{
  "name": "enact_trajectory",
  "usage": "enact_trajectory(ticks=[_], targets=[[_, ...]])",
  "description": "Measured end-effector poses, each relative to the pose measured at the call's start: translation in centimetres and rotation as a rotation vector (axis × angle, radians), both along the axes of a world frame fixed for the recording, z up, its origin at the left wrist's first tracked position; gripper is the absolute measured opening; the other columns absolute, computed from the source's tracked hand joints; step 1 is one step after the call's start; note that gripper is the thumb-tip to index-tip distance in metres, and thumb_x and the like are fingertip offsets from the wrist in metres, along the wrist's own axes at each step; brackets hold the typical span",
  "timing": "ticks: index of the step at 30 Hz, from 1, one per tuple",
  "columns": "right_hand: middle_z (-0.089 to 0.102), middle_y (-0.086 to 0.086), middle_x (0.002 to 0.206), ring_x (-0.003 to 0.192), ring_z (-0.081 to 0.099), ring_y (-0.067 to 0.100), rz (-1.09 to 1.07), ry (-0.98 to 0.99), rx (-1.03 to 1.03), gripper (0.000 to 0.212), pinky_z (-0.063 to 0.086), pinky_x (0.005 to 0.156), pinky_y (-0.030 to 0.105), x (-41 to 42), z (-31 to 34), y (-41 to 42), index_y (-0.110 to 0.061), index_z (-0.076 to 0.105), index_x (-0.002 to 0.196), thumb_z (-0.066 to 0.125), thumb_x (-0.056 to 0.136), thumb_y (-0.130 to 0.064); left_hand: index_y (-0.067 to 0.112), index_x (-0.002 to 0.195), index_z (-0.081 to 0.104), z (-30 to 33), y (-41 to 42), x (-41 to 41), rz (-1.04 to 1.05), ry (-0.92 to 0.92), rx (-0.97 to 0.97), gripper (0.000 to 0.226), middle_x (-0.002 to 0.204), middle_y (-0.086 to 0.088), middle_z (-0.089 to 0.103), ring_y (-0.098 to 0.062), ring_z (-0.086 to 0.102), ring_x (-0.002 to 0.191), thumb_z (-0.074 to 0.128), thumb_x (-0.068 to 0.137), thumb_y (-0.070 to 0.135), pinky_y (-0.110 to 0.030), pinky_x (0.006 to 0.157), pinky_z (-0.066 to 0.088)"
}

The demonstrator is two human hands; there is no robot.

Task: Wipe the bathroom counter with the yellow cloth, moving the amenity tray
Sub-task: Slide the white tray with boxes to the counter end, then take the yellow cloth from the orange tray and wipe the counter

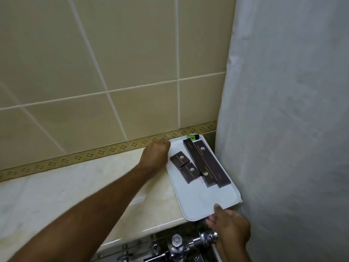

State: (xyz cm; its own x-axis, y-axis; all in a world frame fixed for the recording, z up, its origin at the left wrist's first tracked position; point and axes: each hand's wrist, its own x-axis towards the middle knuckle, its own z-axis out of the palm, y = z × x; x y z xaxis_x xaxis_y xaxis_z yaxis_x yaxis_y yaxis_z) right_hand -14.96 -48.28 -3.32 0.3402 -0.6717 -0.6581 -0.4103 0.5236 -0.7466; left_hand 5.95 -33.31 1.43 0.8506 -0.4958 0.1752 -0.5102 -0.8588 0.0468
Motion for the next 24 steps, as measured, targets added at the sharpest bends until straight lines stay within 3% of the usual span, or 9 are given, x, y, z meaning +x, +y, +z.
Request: enact_trajectory(ticks=[3,5,8,9,11,13,16,19,24], targets=[[0.066,0.025,0.070,0.057,0.067,0.030,-0.003,-0.050,0.045,0.028,0.057,0.070,0.041,-0.3,1.6,0.9,0.018,0.061,0.100,0.073,0.086,-0.004,0.007,0.126,0.059,0.3,7.7,-4.9,0.039,-0.028,-0.085,0.039,0.116,-0.016,0.067,-0.036,0.063,0.103,0.051,0.088,0.008,-0.041,0.080,0.055],[0.065,0.023,0.070,0.056,0.067,0.028,-0.002,-0.071,0.040,0.034,0.058,0.072,0.039,-1.0,2.2,1.4,0.020,0.061,0.103,0.073,0.087,-0.008,0.005,0.121,0.065,0.6,13.5,-8.3,0.084,-0.087,-0.142,0.036,0.110,-0.016,0.072,-0.034,0.069,0.098,0.061,0.086,0.007,-0.041,0.081,0.058],[0.066,0.010,0.044,0.033,0.062,0.013,0.103,0.033,-0.075,0.051,0.052,0.040,0.021,-2.8,3.3,4.7,0.013,0.069,0.076,0.067,0.091,-0.036,0.005,0.112,0.071,0.9,24.1,-13.4,0.251,-0.156,-0.140,0.032,0.104,-0.014,0.075,-0.029,0.072,0.091,0.062,0.083,0.013,-0.039,0.080,0.058],[0.065,0.007,0.041,0.035,0.064,0.015,0.187,0.089,-0.119,0.061,0.051,0.042,0.025,-3.4,3.6,6.6,0.009,0.069,0.065,0.061,0.092,-0.045,0.004,0.110,0.072,1.1,27.8,-15.1,0.325,-0.177,-0.154,0.033,0.103,-0.015,0.075,-0.030,0.072,0.090,0.059,0.083,0.016,-0.040,0.080,0.058],[0.069,0.013,0.049,0.051,0.069,0.025,0.372,0.181,-0.218,0.073,0.054,0.059,0.036,-4.7,4.2,12.1,0.003,0.068,0.054,0.050,0.095,-0.055,0.000,0.105,0.072,1.5,35.4,-18.6,0.493,-0.225,-0.162,0.035,0.099,-0.018,0.075,-0.034,0.071,0.086,0.051,0.083,0.017,-0.041,0.079,0.058],[0.066,0.005,0.043,0.050,0.065,0.022,0.589,0.213,-0.333,0.071,0.050,0.062,0.035,-6.0,4.5,18.3,-0.007,0.067,0.049,0.043,0.098,-0.054,-0.003,0.101,0.071,2.4,41.4,-21.9,0.630,-0.236,-0.139,0.037,0.093,-0.020,0.074,-0.036,0.069,0.080,0.046,0.081,0.015,-0.041,0.076,0.057],[0.060,-0.003,0.037,0.046,0.061,0.016,0.910,0.224,-0.460,0.068,0.040,0.051,0.024,-8.5,5.4,29.8,-0.013,0.067,0.047,0.044,0.095,-0.057,-0.006,0.101,0.067,3.3,49.4,-26.4,0.840,-0.164,-0.083,0.037,0.092,-0.024,0.070,-0.040,0.066,0.084,0.044,0.078,0.013,-0.045,0.080,0.053],[0.070,0.004,0.056,0.059,0.069,0.022,1.015,0.018,-0.398,0.044,0.058,0.066,0.037,-9.8,6.3,38.9,-0.011,0.070,0.061,0.068,0.086,-0.048,0.000,0.111,0.059,3.8,52.9,-27.8,1.072,0.054,-0.107,0.032,0.108,-0.020,0.064,-0.037,0.059,0.100,0.048,0.083,0.011,-0.043,0.092,0.044],[0.076,0.006,0.095,0.094,0.068,0.027,1.415,-0.271,-0.695,0.025,0.051,0.081,0.032,-9.6,7.1,49.0,-0.015,0.075,0.095,0.067,0.087,-0.038,0.003,0.127,0.048,2.3,55.1,-27.6,1.177,0.209,-0.237,0.041,0.130,-0.019,0.055,-0.036,0.052,0.119,0.047,0.088,0.016,-0.044,0.100,0.042]])
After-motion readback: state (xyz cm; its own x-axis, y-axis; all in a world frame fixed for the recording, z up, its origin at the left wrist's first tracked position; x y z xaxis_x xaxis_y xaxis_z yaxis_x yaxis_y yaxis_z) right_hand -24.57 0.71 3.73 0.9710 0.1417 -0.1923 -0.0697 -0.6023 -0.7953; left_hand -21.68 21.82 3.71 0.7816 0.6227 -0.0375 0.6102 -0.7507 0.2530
